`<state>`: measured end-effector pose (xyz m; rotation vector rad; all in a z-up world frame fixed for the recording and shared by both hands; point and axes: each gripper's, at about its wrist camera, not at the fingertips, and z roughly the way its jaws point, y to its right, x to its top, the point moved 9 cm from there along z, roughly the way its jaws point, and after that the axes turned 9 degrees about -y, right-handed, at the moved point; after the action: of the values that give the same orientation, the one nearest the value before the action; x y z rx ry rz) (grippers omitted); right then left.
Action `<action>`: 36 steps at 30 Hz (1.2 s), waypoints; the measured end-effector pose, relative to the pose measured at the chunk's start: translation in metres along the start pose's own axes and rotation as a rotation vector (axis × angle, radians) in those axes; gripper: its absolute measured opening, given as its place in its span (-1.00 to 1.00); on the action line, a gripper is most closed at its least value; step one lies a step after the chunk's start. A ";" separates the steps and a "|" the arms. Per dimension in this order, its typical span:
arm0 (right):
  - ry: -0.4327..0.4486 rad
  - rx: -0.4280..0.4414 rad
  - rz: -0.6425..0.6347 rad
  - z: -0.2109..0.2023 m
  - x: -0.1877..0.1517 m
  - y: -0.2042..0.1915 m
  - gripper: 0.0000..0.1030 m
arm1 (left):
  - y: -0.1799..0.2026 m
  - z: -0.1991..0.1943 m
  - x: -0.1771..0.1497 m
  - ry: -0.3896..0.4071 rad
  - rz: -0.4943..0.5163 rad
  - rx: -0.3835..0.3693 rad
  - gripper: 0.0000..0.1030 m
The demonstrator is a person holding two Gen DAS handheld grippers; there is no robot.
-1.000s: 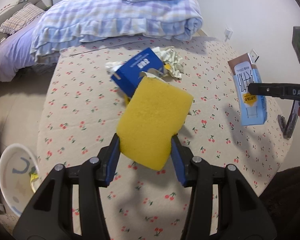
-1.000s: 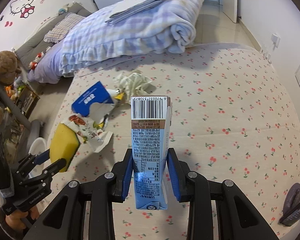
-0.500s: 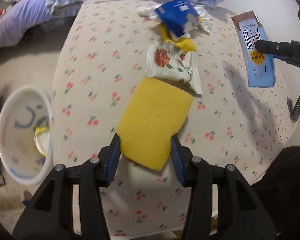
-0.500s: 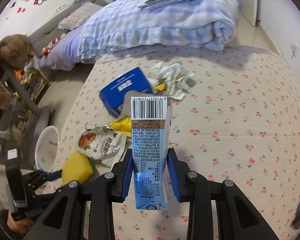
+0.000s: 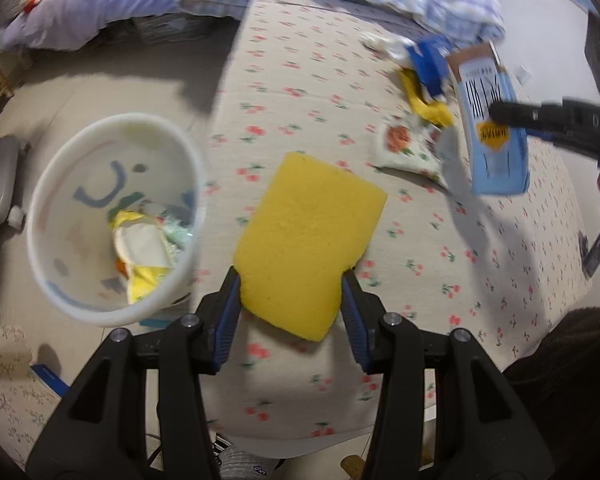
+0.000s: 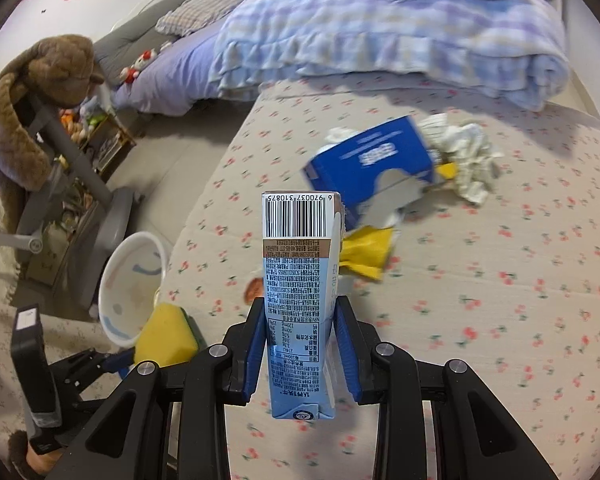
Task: Collect trash
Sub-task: 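Carry the sponge and carton over the white bin and release both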
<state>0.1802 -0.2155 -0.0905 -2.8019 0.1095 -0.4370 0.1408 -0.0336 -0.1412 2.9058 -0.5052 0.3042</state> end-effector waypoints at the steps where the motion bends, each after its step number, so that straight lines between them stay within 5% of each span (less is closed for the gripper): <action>1: -0.004 0.002 -0.006 0.004 0.001 -0.006 -0.34 | -0.009 -0.003 0.000 0.008 -0.020 0.002 -0.05; 22: -0.044 0.107 -0.150 0.067 0.017 -0.149 -0.33 | -0.140 -0.033 0.008 0.109 -0.317 0.110 0.02; 27: -0.041 0.142 -0.169 0.079 0.024 -0.174 -0.33 | -0.165 -0.039 0.007 0.111 -0.397 0.154 0.44; 36: -0.034 0.181 -0.194 0.098 0.032 -0.206 -0.31 | -0.181 -0.051 0.004 0.129 -0.425 0.232 0.60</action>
<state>0.2471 0.0044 -0.1074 -2.6490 -0.2009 -0.4210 0.1997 0.1436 -0.1162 3.0837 0.1820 0.5083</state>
